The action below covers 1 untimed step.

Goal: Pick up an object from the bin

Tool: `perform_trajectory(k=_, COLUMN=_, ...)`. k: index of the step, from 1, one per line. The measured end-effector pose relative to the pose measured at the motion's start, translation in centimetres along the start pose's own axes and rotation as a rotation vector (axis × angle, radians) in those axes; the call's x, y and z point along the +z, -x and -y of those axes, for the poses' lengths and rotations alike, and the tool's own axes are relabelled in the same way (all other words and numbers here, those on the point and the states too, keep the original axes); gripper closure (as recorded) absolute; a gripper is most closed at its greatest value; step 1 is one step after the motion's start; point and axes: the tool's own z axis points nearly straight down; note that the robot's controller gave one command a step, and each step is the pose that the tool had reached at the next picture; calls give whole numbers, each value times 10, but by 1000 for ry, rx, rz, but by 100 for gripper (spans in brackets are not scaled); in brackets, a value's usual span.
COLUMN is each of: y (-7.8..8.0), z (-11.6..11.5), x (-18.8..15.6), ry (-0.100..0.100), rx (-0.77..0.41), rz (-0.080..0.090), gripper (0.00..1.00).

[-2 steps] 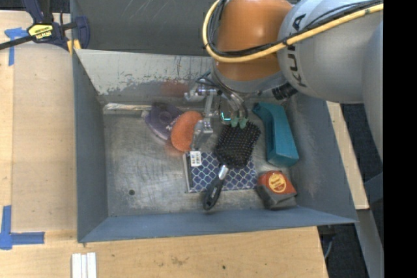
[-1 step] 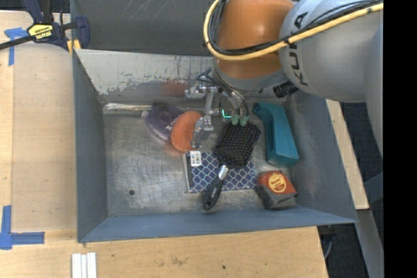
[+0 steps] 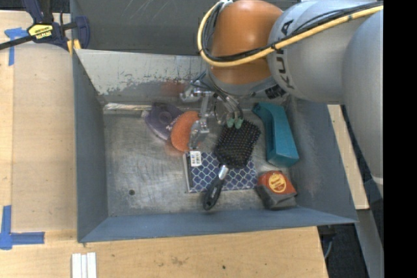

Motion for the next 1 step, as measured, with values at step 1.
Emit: perform_trajectory(k=1, y=7, z=1, x=54, ry=-3, rx=-125, rz=15, gripper=0)
